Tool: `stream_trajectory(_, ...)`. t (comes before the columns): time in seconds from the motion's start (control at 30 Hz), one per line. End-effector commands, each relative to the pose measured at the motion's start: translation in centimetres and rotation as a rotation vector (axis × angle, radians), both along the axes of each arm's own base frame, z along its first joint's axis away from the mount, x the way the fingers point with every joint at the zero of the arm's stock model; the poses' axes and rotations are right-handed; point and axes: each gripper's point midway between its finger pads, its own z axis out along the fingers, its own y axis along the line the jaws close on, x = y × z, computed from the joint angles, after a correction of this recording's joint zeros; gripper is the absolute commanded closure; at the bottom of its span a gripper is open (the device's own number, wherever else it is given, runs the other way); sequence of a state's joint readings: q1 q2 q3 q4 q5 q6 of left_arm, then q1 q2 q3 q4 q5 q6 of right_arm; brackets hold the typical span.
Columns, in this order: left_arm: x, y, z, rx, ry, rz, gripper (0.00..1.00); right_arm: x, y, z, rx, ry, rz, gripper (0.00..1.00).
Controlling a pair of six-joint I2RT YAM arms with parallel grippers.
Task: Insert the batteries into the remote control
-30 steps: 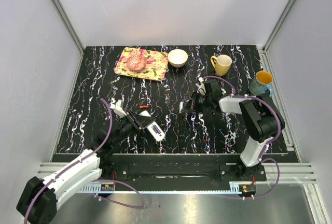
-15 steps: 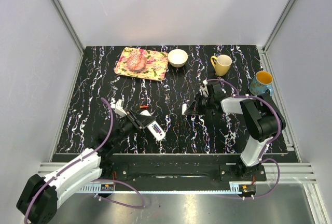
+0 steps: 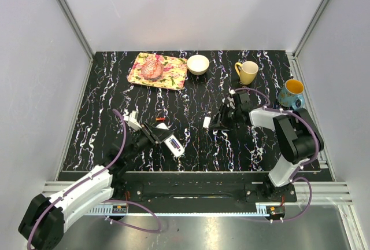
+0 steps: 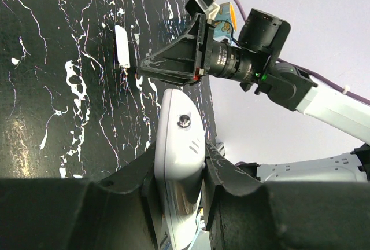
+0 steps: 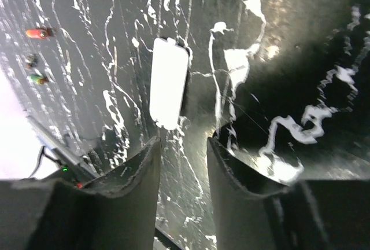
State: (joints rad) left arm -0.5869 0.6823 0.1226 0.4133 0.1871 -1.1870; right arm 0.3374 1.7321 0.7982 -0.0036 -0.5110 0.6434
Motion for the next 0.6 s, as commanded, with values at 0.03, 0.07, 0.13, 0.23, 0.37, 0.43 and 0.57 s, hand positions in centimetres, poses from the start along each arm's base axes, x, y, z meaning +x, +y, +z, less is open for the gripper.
stream_trajectory(0.03, 0.1, -0.2, 2.2, -0.057, -0.066, -0.009, 1.00, 0.4, -2.3, 2.2, -0.199, -0.072, -0.027, 0.44)
stream_trajectory(0.07, 0.1, -0.2, 2.1, -0.057, -0.063, -0.010, 1.00, 0.5, -2.4, 2.7, -0.233, -0.089, -0.020, 0.41)
stream_trajectory(0.13, 0.1, -0.3, 2.0, -0.058, -0.062, -0.010, 1.00, 0.8, -2.0, 3.7, -0.343, -0.110, -0.014, 0.38)
stream_trajectory(0.23, 0.1, -0.3, 2.1, -0.065, -0.062, -0.014, 1.00, 1.5, -1.1, 4.4, -0.484, -0.142, -0.033, 0.37)
stream_trajectory(0.37, -0.1, -0.4, 2.2, -0.067, -0.065, -0.025, 1.00, 2.2, -0.6, 3.5, -0.635, -0.120, -0.080, 0.38)
stream_trajectory(0.43, -0.2, -0.4, 2.2, -0.065, -0.064, -0.022, 1.00, 2.7, -0.5, 3.8, -0.696, -0.127, -0.095, 0.38)
stream_trajectory(0.57, -0.1, -0.4, 2.8, -0.067, -0.077, -0.024, 1.00, 3.2, -0.7, 2.9, -0.762, -0.091, -0.135, 0.37)
